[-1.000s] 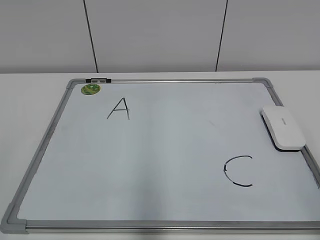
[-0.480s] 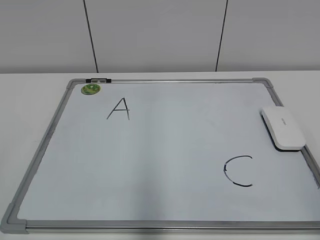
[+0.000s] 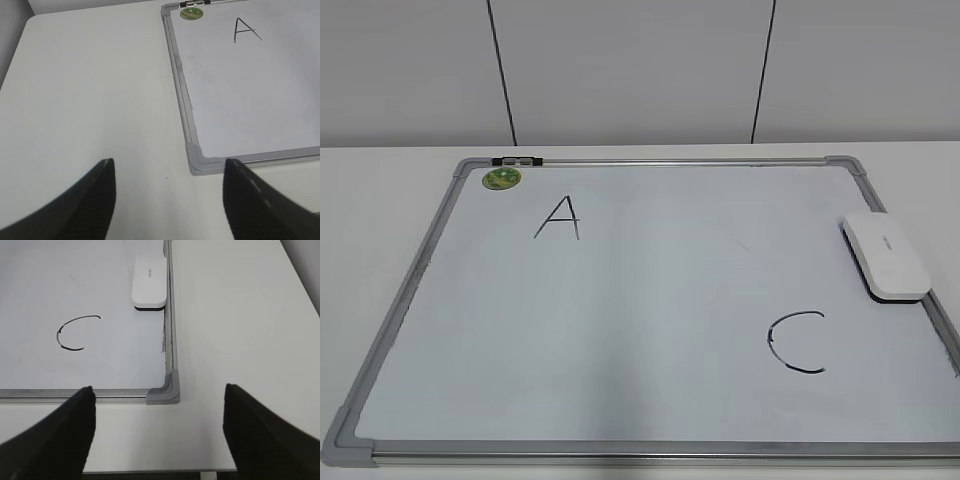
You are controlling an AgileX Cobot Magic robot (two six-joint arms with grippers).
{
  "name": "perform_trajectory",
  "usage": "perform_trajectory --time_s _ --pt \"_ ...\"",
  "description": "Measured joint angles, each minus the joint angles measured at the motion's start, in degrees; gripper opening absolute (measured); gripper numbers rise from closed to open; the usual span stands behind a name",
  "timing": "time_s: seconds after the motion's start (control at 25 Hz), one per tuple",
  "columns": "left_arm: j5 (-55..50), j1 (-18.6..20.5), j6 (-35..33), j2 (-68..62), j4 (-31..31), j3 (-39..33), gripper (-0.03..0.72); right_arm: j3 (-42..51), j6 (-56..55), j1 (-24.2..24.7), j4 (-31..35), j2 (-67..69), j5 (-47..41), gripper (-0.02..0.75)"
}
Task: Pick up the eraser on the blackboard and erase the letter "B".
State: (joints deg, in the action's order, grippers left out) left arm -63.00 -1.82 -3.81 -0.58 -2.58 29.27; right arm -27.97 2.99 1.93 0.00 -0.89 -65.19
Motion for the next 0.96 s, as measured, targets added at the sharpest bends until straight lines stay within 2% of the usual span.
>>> perform_trajectory --time_s 0.96 --pt "0.00 0.00 0.00 0.00 0.00 0.00 0.443 0.00 -0.11 0.00 0.00 0.00 0.00 0.589"
